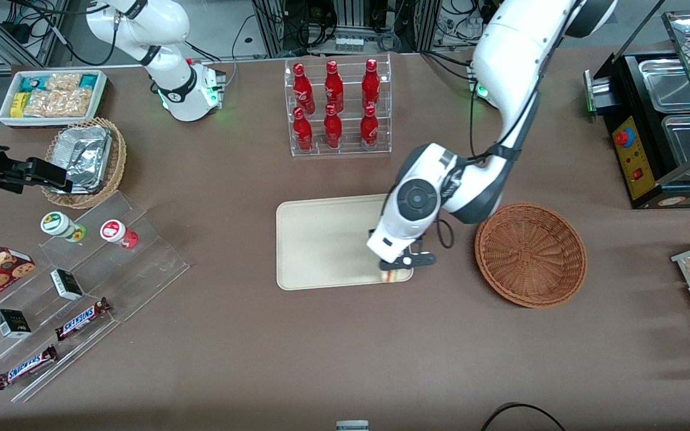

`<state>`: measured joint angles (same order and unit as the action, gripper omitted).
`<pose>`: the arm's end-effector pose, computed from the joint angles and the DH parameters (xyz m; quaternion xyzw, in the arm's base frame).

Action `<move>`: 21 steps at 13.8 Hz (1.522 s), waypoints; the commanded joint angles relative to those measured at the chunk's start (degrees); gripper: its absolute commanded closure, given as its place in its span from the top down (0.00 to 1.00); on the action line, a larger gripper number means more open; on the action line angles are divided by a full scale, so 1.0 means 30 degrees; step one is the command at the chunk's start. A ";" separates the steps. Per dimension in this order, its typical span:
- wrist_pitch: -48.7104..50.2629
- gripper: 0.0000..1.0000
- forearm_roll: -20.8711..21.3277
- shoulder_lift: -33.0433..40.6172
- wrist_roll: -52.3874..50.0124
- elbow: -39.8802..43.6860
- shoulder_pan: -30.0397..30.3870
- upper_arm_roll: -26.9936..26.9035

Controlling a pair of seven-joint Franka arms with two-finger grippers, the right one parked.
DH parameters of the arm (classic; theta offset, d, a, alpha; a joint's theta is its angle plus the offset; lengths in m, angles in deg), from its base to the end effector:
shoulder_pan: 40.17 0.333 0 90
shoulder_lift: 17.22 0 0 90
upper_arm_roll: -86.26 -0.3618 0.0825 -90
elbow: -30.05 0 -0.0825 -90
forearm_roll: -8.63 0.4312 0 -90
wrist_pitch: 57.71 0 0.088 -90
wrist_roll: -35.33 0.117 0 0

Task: Place sandwich from basket to tray
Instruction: 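Lift the sandwich and carry it with the left gripper over the tray, then lower the sandwich onto the tray and open the left gripper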

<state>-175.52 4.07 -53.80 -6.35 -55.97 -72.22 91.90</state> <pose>0.6120 -0.4636 0.2899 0.9951 0.0631 -0.0721 0.0234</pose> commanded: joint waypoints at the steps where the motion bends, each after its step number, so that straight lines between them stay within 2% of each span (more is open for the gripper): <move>1: 0.0717 0.00 -0.0384 -0.1600 -0.1425 0.2298 -0.0913 -0.0266; 6: 0.0658 0.00 -0.0238 -0.2686 -0.2192 0.3094 -0.2116 -0.0296; 18: 0.0630 0.00 -0.0237 -0.3626 -0.4126 0.3710 -0.3171 -0.0296; 19: 0.0571 0.40 -0.0237 -0.3655 -0.4155 0.3710 -0.3172 -0.0296; 20: 0.0542 0.99 -0.0237 -0.3656 -0.4155 0.3710 -0.3172 -0.0296; 21: 0.0541 1.00 -0.0237 -0.3656 -0.4155 0.3710 -0.3201 -0.0325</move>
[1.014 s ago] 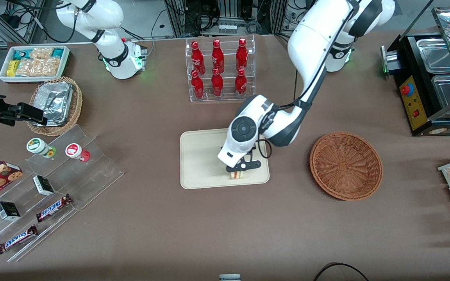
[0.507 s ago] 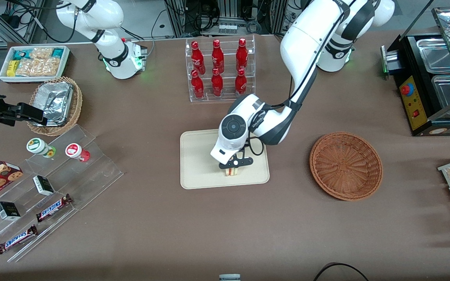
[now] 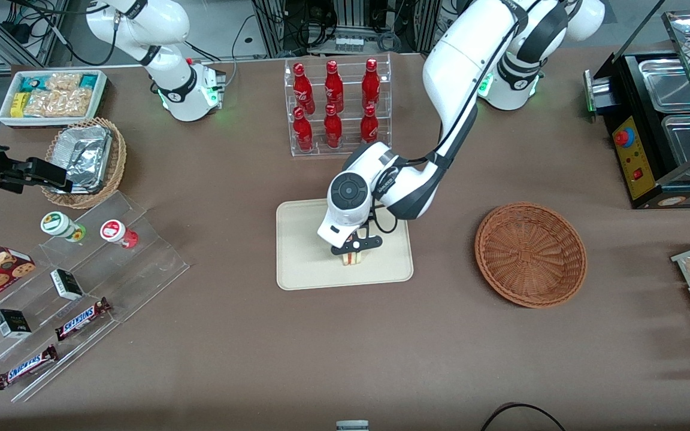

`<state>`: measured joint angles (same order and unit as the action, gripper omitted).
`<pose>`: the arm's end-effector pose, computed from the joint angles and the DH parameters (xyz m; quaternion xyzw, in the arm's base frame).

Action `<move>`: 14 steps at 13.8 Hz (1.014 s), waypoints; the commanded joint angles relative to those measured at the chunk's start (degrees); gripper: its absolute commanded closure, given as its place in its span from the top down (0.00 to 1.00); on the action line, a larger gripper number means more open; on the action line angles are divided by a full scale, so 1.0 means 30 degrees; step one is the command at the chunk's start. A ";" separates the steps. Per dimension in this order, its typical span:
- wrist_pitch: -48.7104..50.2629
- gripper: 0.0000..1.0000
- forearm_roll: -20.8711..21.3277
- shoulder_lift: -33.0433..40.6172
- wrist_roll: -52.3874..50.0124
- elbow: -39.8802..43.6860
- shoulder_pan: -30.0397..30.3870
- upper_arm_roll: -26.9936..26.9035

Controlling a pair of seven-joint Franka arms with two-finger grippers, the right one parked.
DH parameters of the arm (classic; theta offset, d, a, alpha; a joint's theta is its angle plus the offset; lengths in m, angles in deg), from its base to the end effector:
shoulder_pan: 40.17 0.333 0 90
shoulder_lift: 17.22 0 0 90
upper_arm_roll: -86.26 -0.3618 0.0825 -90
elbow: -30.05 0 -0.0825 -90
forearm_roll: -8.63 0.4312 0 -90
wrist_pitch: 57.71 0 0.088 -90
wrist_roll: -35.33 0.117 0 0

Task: Place sandwich from basket to tray
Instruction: 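Lower the sandwich onto the tray and open the left gripper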

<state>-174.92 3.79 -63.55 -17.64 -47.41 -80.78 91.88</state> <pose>0.5597 -0.5680 0.2283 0.9915 0.0929 -0.0914 0.0046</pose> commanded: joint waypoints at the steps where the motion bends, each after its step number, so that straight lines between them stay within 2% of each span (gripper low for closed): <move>1: 0.0371 1.00 -0.0143 -0.0350 -0.0363 0.0859 -0.0321 -0.0319; 4: 0.0953 1.00 -0.0143 -0.0057 -0.0363 0.1442 -0.0233 -0.0348; 8: 0.3473 1.00 -0.0114 0.0118 -0.0246 0.3494 -0.0027 -0.0466; 11: 0.4673 1.00 -0.0056 0.1257 0.0076 0.3496 0.1023 -0.0554; 14: 0.6516 1.00 0.0032 0.2722 0.3578 0.3379 0.2341 -0.0554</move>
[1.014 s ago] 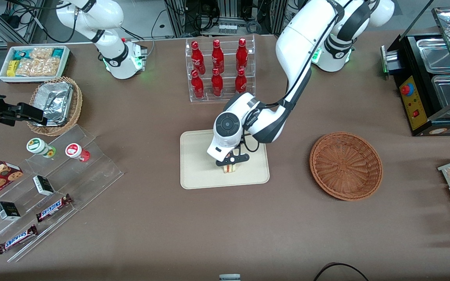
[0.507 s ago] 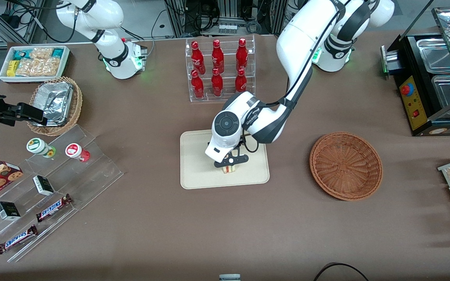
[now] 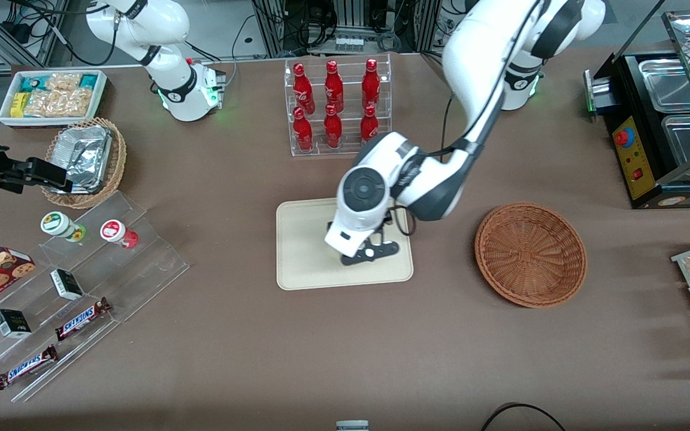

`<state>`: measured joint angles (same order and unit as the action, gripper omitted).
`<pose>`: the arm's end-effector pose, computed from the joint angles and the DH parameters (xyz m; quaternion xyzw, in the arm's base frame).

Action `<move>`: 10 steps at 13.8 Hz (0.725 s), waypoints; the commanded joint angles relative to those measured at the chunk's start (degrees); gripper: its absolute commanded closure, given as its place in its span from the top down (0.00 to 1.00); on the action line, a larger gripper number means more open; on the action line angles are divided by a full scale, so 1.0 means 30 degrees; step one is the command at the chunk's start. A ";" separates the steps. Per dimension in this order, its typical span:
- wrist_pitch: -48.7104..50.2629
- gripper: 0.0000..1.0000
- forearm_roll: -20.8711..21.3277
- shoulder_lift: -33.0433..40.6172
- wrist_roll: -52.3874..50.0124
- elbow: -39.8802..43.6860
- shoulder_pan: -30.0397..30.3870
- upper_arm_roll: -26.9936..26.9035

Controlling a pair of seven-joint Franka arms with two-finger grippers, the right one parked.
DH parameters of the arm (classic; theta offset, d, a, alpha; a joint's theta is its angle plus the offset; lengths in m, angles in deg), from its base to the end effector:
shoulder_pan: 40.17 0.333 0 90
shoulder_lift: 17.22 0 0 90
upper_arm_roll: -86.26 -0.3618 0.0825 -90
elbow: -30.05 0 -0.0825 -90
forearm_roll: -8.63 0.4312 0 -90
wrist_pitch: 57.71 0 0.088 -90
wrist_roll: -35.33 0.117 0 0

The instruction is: Place sandwich from basket to tray

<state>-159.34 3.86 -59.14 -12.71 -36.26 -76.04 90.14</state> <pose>0.6295 -0.5138 0.3658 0.9923 0.0900 -0.0847 0.0063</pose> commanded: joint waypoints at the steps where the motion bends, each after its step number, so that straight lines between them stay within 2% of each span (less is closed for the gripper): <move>1: 0.1938 1.00 0.0038 0.1721 0.3341 -0.0427 0.1433 0.0026; 3: 0.2733 1.00 0.0097 0.2833 0.5631 -0.1359 0.2868 -0.0032; 7: 0.2939 1.00 0.0273 0.6230 1.0490 -0.5254 0.6237 -0.0032; 10: 0.3408 1.00 0.0302 0.7816 1.1995 -0.6462 0.8873 -0.0033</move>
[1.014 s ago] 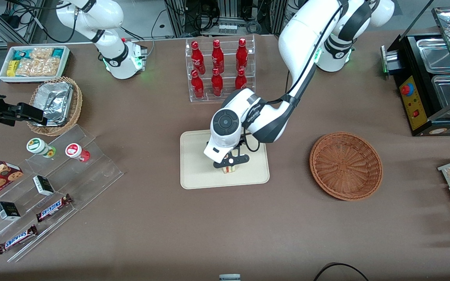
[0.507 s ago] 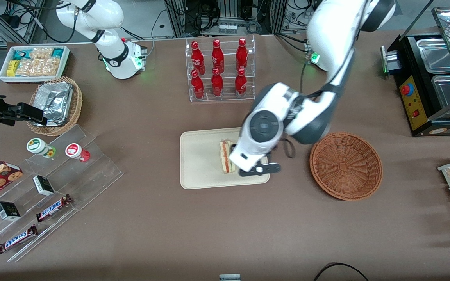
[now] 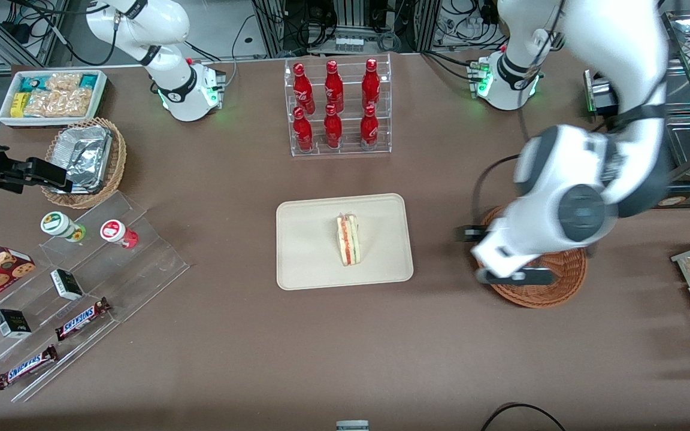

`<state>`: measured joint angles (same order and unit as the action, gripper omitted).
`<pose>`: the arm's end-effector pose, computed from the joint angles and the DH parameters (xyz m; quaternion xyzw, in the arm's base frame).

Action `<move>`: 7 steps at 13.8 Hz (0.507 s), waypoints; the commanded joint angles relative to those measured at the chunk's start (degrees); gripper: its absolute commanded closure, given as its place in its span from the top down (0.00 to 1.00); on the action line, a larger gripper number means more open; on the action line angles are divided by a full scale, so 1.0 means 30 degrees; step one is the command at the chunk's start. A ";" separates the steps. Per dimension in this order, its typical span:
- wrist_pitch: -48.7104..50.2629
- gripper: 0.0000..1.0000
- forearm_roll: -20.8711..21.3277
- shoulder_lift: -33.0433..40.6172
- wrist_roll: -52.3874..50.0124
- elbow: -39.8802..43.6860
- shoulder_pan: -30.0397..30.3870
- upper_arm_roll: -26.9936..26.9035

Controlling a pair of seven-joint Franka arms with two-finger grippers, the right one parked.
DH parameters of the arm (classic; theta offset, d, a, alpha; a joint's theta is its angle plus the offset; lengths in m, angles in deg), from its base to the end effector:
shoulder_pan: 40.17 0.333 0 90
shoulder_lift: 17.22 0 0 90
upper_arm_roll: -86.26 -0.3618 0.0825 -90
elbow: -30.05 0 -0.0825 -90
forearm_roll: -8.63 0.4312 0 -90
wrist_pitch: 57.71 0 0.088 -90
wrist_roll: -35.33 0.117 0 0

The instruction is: Place sandwich from basket to tray

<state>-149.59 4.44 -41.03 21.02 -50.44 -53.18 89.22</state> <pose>0.6921 -0.2004 0.4717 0.9930 -0.0082 -0.1163 0.0170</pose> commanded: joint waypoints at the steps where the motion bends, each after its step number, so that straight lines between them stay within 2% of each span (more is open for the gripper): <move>1: 0.0478 1.00 0.0107 0.2015 0.1305 -0.1736 0.1873 0.0273; 3: 0.1064 1.00 0.0107 0.2455 0.2768 -0.1736 0.2987 0.0273; 6: 0.1739 1.00 0.0223 0.3304 0.3127 -0.1795 0.3548 0.0214; 7: 0.1944 1.00 0.0746 0.3597 0.3127 -0.1795 0.3549 0.0214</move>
<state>-144.89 4.78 -33.42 29.88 -53.86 -42.78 89.24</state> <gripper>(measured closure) 0.000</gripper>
